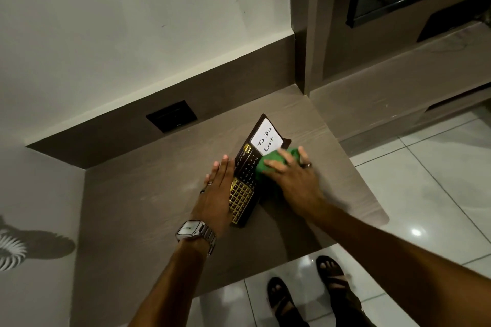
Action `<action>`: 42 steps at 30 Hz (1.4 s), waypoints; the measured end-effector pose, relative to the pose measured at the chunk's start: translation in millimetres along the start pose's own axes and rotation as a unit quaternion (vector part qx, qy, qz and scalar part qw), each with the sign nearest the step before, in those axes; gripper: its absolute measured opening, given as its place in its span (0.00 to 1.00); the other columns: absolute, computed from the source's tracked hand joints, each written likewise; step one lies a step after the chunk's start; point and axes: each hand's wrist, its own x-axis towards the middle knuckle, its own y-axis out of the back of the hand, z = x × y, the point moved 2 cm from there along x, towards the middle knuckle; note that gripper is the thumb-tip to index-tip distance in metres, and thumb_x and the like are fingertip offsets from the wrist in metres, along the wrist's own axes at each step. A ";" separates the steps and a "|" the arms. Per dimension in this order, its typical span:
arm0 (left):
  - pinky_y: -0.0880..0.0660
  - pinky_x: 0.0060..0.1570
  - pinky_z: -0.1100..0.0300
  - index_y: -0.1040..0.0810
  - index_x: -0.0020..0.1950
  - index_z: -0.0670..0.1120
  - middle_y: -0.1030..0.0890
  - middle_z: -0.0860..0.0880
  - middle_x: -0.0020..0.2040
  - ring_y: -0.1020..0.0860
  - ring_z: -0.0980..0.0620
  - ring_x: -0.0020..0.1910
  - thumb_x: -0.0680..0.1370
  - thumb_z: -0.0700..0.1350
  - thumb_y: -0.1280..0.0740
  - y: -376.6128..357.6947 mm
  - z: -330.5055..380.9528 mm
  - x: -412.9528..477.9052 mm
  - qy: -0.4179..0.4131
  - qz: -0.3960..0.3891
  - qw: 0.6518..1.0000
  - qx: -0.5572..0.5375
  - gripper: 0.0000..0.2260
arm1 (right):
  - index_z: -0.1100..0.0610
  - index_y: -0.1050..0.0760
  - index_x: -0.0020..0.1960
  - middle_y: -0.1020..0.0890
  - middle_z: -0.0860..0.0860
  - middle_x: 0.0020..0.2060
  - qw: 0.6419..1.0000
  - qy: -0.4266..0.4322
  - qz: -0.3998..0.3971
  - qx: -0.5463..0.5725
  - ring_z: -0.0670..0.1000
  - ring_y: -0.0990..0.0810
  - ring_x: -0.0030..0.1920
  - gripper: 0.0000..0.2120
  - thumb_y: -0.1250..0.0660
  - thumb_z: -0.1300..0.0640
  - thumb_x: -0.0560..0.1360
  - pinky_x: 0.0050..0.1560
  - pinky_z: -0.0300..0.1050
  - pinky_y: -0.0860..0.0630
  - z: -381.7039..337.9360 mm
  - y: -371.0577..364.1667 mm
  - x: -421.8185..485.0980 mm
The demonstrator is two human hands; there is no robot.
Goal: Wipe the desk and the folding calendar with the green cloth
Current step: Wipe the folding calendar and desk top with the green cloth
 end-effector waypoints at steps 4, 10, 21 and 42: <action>0.63 0.72 0.53 0.72 0.71 0.54 0.69 0.54 0.75 0.67 0.52 0.74 0.69 0.34 0.28 -0.5 2.0 2.9 0.014 0.003 1.000 -0.002 0.55 | 0.52 0.37 0.74 0.39 0.52 0.76 1.000 0.004 -0.018 -0.025 0.61 0.50 0.77 0.34 0.29 0.60 0.71 0.74 0.67 0.52 -12.1 -1.7 -0.3; 0.61 0.73 0.52 0.72 0.72 0.53 0.69 0.52 0.75 0.66 0.51 0.74 0.70 0.34 0.29 -0.5 1.5 2.5 0.011 0.007 1.000 0.009 0.54 | 0.49 0.60 0.77 0.57 0.50 0.77 0.990 0.118 -0.073 -0.025 0.60 0.62 0.76 0.44 0.32 0.52 0.75 0.72 0.70 0.54 -7.0 -28.2 -36.3; 0.63 0.73 0.54 0.69 0.72 0.52 0.68 0.53 0.74 0.65 0.50 0.75 0.70 0.42 0.25 1.3 1.6 4.1 0.003 -0.012 1.000 -0.014 0.54 | 0.46 0.67 0.77 0.61 0.51 0.78 0.980 -0.011 0.013 0.199 0.60 0.67 0.75 0.49 0.33 0.62 0.73 0.72 0.70 0.52 -72.5 -21.3 -18.7; 0.59 0.74 0.43 0.69 0.75 0.49 0.67 0.51 0.76 0.65 0.47 0.75 0.66 0.45 0.25 -1.0 -14.5 2.6 -0.037 -0.015 0.998 0.044 0.56 | 0.52 0.51 0.78 0.50 0.51 0.78 0.987 0.046 0.012 0.152 0.61 0.56 0.77 0.43 0.29 0.63 0.71 0.66 0.65 0.40 -47.6 -21.5 -26.9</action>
